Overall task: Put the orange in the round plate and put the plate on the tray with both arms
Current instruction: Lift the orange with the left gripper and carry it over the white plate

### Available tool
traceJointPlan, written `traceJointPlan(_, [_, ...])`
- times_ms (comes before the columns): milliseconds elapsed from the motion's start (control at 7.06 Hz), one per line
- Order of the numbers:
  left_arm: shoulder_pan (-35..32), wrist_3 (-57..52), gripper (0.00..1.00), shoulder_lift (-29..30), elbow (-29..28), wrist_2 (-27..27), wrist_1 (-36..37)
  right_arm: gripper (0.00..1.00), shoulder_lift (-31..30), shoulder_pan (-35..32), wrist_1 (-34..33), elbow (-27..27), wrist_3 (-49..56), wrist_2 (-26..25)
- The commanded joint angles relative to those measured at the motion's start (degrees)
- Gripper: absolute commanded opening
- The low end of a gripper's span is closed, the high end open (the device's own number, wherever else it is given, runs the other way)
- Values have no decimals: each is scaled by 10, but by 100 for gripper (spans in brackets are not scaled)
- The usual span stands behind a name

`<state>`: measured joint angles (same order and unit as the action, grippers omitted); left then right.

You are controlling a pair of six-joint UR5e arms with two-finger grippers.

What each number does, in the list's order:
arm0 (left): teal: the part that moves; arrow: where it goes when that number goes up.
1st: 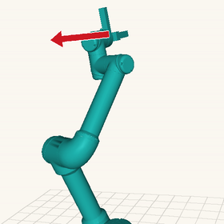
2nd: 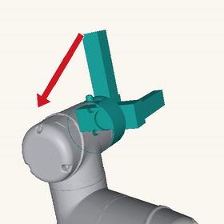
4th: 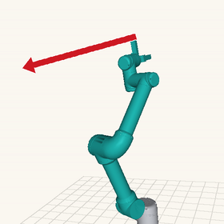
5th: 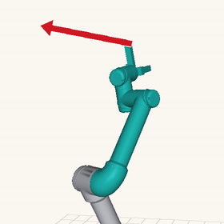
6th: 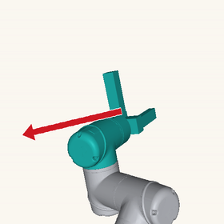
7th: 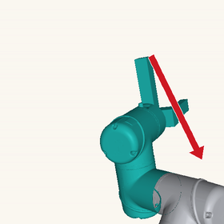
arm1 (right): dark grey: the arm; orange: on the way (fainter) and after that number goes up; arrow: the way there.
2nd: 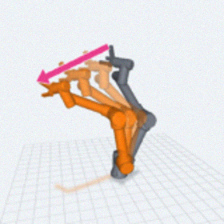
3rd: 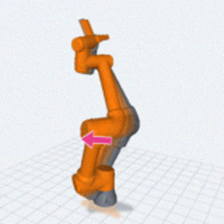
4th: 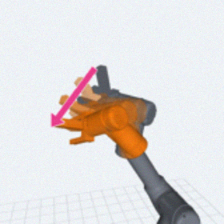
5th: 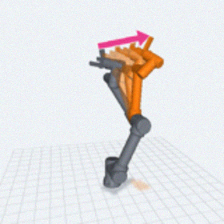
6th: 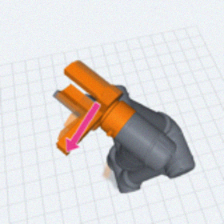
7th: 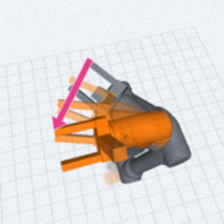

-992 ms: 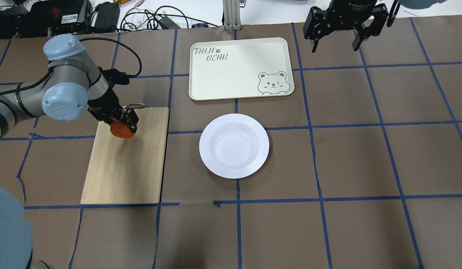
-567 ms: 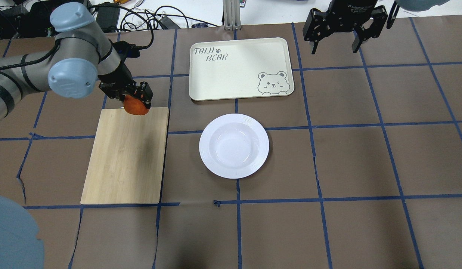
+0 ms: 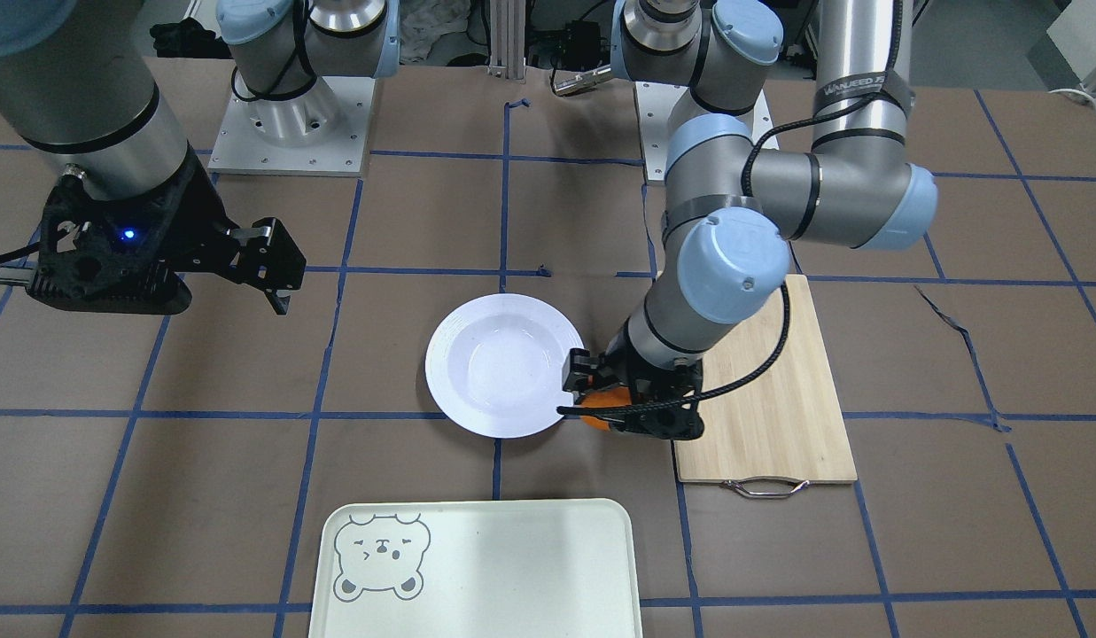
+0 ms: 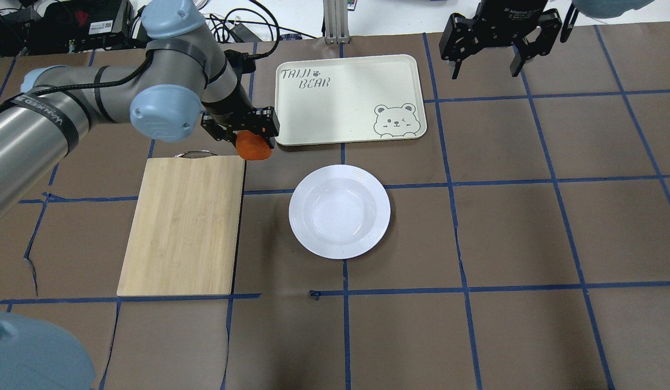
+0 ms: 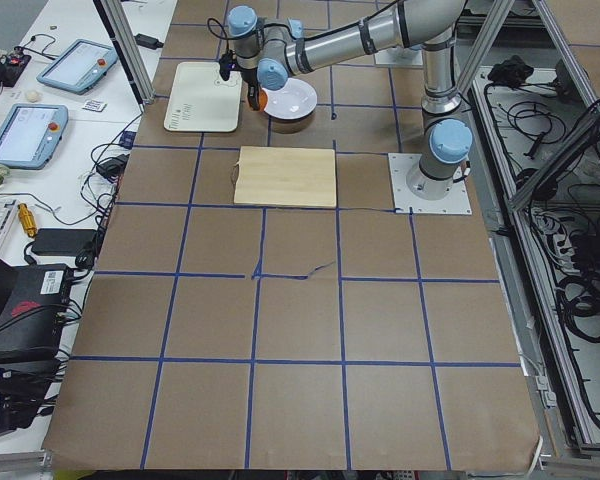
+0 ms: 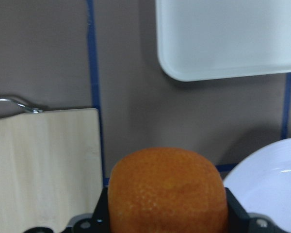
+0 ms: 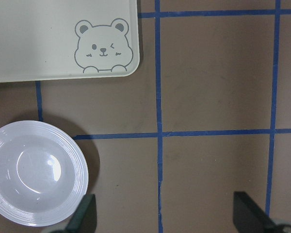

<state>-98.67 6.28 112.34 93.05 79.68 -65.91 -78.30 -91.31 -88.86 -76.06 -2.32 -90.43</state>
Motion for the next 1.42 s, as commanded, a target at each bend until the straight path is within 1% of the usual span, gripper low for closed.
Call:
traceJointPlan(0, [-44, 47, 0, 23, 18, -10, 39, 100, 0, 0, 0, -1, 0, 0])
traceJointPlan(142, [-49, 47, 0, 26, 29, -9, 40, 100, 0, 0, 1, -1, 0, 0])
traceJointPlan(425, [-73, 87, 0, 31, 34, -8, 43, 100, 1, 1, 3, -1, -1, 0])
traceJointPlan(567, [-75, 88, 15, 33, 34, -10, 43, 100, 1, 1, 3, -1, -1, 0])
traceJointPlan(709, [-80, 97, 60, 34, 37, -10, 43, 100, 2, 14, 4, -4, 0, 2])
traceJointPlan(850, [-91, 146, 86, 33, 39, -9, 44, 100, 3, 33, -3, -16, -1, 14])
traceJointPlan(992, [-92, 144, 100, 28, 36, -8, 46, 100, 3, 33, -4, -27, -4, 31])
traceJointPlan(1134, [-91, 149, 100, 13, 34, -6, 46, 100, 3, 33, -12, -41, -8, 49])
traceJointPlan(1276, [-80, 146, 100, 4, 25, -4, 39, 100, 5, 31, -31, -44, -10, 49])
